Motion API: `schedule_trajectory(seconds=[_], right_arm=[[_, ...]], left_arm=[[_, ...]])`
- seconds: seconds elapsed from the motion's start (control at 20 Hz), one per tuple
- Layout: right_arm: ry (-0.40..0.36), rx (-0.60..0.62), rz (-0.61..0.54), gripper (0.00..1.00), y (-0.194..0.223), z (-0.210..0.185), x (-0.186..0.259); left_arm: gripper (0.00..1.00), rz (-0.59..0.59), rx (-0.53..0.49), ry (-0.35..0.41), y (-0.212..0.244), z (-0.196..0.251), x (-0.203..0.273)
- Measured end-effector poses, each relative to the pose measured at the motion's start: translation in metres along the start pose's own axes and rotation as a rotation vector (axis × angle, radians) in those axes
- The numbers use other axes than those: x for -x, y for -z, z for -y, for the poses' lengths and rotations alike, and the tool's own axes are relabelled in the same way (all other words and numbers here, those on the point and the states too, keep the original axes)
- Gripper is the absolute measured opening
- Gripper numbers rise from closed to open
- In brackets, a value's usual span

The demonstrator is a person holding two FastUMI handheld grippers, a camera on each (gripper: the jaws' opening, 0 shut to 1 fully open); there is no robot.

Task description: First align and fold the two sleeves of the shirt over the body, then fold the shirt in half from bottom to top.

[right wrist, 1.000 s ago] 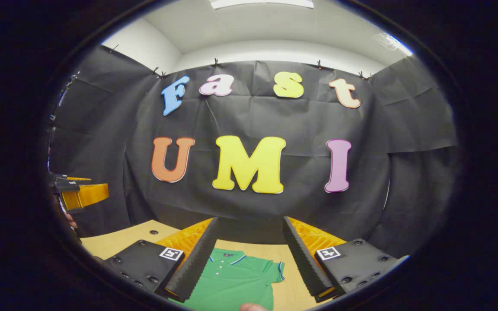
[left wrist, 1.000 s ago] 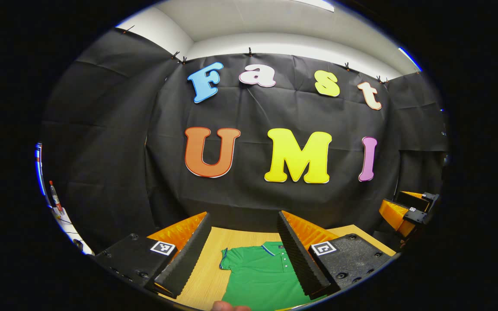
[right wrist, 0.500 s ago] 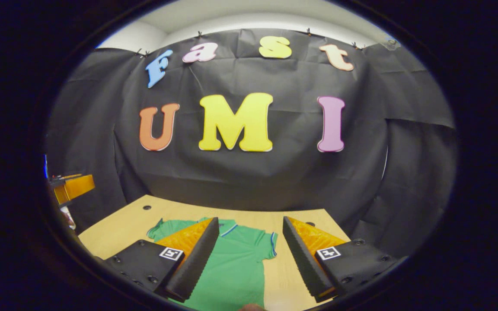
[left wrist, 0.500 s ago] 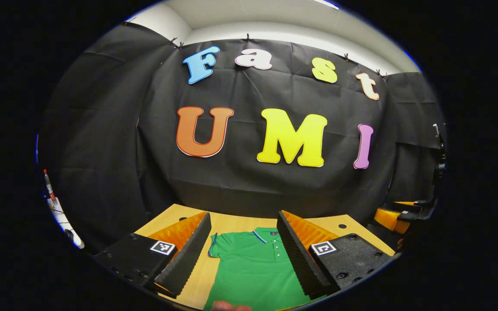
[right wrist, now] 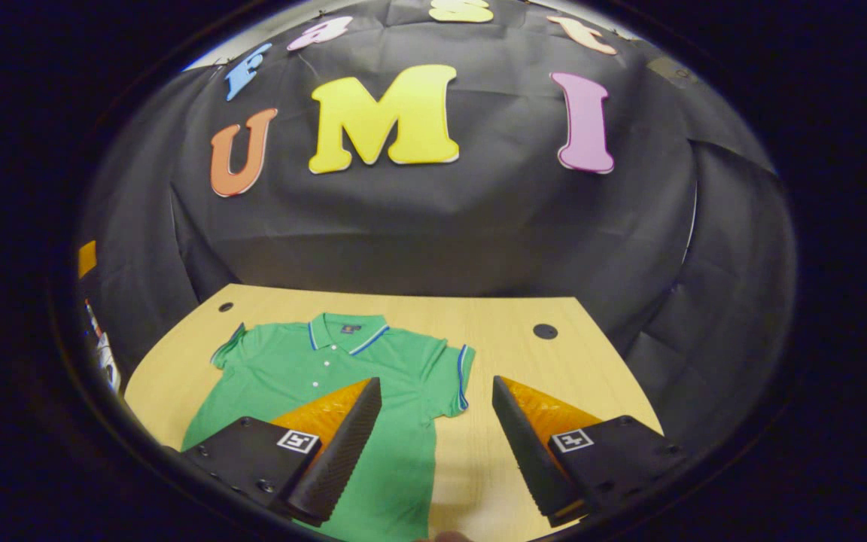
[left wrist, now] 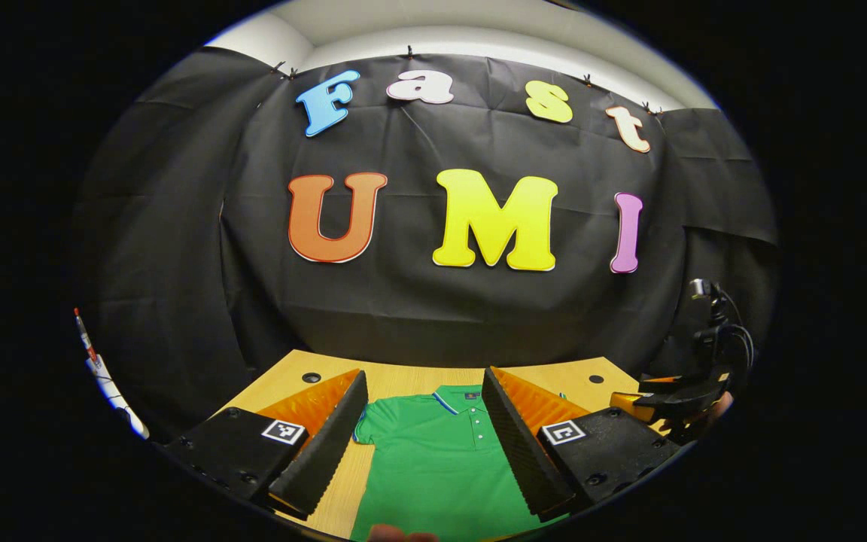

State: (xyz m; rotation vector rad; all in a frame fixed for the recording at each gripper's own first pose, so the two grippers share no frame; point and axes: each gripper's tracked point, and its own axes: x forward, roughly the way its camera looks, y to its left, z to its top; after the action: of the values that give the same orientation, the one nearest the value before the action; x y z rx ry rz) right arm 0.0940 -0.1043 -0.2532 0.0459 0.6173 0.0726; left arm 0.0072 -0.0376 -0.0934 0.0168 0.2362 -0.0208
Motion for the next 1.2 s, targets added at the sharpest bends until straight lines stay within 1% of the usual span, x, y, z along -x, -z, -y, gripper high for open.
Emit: schedule_trajectory(seconds=[0.05,0.1,0.2,0.35,0.5,0.65,0.7,0.75,0.9,0.95,1.05,1.15,1.2], right_arm=[[-0.002,-0.009,-0.02,0.96,0.004,0.003,-0.011],[-0.003,-0.013,-0.035,0.95,0.007,0.007,-0.026],[0.001,-0.011,-0.065,0.94,0.016,0.014,-0.056],[0.001,-0.012,-0.119,0.96,0.034,0.021,-0.102],[0.024,-0.039,-0.182,0.96,0.058,0.03,-0.142],[0.031,-0.049,-0.234,0.94,0.078,0.028,-0.165],[0.03,-0.049,-0.238,0.87,0.08,0.028,-0.169],[0.033,-0.054,-0.242,0.89,0.083,0.028,-0.174],[0.033,-0.065,-0.279,0.63,0.093,0.028,-0.178],[0.066,-0.045,-0.262,0.63,0.09,0.037,-0.185],[0.069,-0.054,-0.266,0.18,0.088,0.038,-0.185],[0.053,-0.069,-0.268,0.17,0.086,0.037,-0.184],[0.046,-0.079,-0.272,0.02,0.086,0.037,-0.187]], left_arm=[[0.98,-0.011,0.003,-0.021,0.002,-0.002,-0.003],[0.98,-0.015,0.017,-0.032,0.001,0.0,-0.005],[0.98,-0.02,0.031,-0.043,-0.002,0.007,-0.009],[0.98,-0.021,-0.003,-0.061,-0.004,0.011,-0.013],[0.98,-0.033,-0.006,-0.092,-0.002,0.01,-0.015],[0.98,-0.068,-0.009,-0.145,0.01,-0.002,-0.012],[0.98,-0.079,-0.008,-0.157,0.013,-0.005,-0.011],[0.98,-0.084,-0.005,-0.17,0.014,-0.008,-0.009],[0.98,-0.097,0.005,-0.183,0.016,-0.01,-0.007],[0.98,-0.1,0.002,-0.181,0.017,-0.01,-0.007],[0.98,-0.103,-0.003,-0.182,0.017,-0.011,-0.007],[0.99,-0.106,0.0,-0.186,0.018,-0.013,-0.006],[0.98,-0.11,0.001,-0.188,0.019,-0.015,-0.005]])
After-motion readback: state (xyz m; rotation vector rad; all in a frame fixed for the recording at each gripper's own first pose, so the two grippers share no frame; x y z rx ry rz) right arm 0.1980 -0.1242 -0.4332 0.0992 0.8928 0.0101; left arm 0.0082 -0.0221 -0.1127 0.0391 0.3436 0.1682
